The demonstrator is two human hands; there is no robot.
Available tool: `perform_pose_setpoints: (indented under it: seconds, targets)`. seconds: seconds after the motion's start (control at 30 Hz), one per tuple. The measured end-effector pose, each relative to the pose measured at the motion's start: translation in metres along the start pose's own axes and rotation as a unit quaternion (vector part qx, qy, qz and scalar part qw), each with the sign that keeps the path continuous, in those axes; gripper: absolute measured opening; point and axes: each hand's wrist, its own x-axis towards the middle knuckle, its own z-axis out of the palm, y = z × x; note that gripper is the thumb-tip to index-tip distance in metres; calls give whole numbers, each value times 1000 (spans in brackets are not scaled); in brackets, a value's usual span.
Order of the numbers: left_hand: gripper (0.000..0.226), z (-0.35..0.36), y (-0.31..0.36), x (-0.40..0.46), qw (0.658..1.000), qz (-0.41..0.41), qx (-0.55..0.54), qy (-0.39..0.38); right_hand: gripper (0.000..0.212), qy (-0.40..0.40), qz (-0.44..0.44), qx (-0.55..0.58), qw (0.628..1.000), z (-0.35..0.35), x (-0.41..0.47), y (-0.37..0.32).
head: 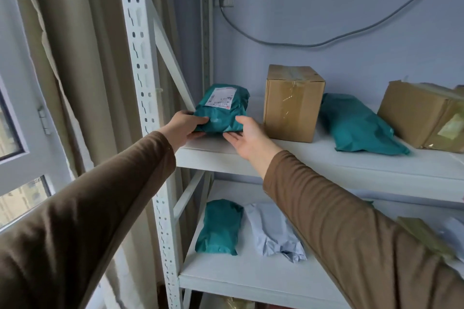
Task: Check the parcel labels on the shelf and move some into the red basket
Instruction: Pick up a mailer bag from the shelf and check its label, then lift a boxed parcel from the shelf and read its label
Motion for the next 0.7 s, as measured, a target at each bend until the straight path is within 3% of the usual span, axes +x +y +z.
perform_pose_setpoints:
  seconds: [0.13,0.27,0.3,0.4,0.5,0.6,0.7]
  targets:
    - [56,-3,-3,20,1000,-15,6,5,43,21,-6,-15,1000,1,9,-3]
    - [64,-8,2,26,978,48,198,51,17,35,-41,-122,991,0,-7,-11]
    - [69,-8,7,22,964,74,246,61,15,35,-73,-178,981,-1,-14,-14]
    - [71,5,28,2,928,159,327,87,41,-16,-236,-296,925,-8,-36,-27]
    - [59,33,51,-14,885,281,363,82,36,9,-386,-333,860,-21,-47,-54]
    - [60,76,69,-30,932,268,239,-44,29,118,-475,-330,807,-39,-40,-93]
    - [71,117,78,-38,959,182,172,-131,33,205,-447,-317,811,-60,-21,-129]
